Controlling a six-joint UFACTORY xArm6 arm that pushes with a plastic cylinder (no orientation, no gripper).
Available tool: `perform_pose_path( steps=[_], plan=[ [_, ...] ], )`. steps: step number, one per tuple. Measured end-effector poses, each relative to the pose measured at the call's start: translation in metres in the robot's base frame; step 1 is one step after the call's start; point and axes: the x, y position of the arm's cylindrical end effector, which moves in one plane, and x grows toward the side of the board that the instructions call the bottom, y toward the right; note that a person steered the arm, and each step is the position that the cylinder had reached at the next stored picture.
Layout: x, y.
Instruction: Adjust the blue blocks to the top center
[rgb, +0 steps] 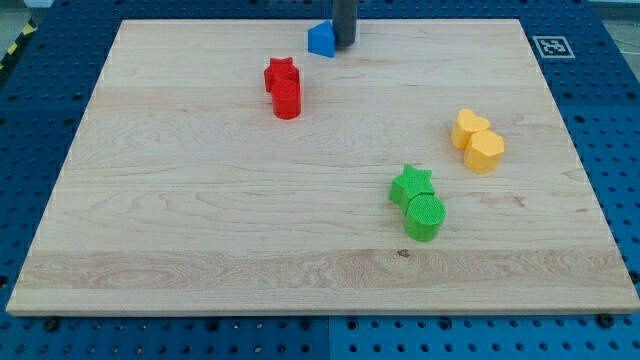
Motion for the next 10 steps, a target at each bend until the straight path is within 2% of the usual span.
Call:
perform_pose_path(
  steps=[2, 3, 6, 10],
  plan=[
    [0.062, 0.014],
    [0.067, -0.001],
    [0.047, -0.069],
    [0.004, -0.04]
  ],
)
